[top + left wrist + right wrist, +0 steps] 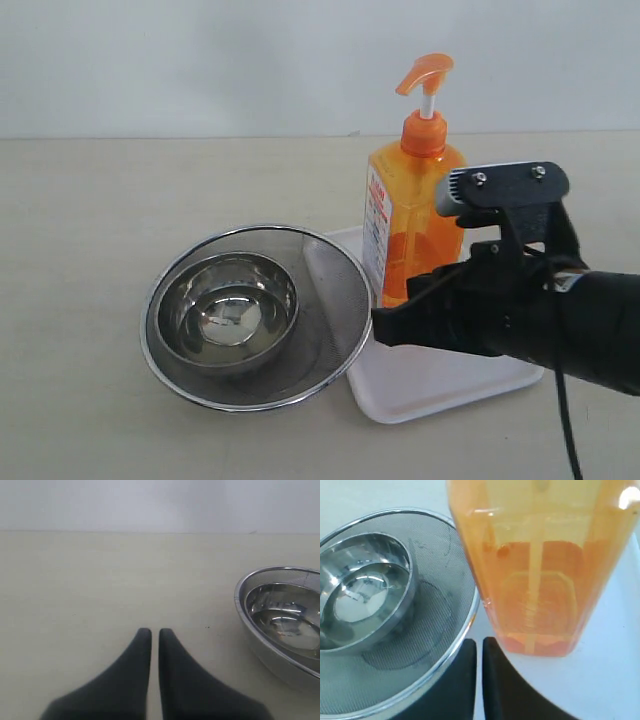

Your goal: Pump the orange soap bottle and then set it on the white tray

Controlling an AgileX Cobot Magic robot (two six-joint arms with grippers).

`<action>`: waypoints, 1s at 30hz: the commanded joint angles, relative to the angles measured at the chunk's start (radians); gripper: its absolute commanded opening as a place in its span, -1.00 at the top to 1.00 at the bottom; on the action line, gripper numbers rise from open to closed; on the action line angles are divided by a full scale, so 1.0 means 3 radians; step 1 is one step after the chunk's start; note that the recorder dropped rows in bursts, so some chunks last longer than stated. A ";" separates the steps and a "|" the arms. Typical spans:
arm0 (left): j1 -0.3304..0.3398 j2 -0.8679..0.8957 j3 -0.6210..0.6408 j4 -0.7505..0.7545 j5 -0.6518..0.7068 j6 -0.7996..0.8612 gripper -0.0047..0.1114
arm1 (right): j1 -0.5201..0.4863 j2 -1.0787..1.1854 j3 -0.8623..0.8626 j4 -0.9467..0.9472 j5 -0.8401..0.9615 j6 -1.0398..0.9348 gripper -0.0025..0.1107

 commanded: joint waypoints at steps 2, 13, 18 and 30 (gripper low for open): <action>0.0010 -0.0008 0.0010 -0.0014 -0.0036 0.0005 0.83 | 0.0007 -0.0404 0.0273 -0.0012 0.0028 0.0038 0.96; 0.0010 -0.0008 0.0010 -0.0014 -0.0036 0.0005 0.83 | 0.0007 -0.0577 0.0387 -0.0012 0.0255 0.0076 0.96; 0.0010 -0.0008 0.0010 -0.0014 -0.0036 0.0005 0.83 | 0.0007 -0.0577 0.0387 -0.0012 0.0207 0.0027 0.96; 0.0010 -0.0008 0.0010 -0.0014 -0.0036 0.0005 0.83 | 0.0007 -0.0729 0.0387 -0.0012 0.0240 0.0035 0.96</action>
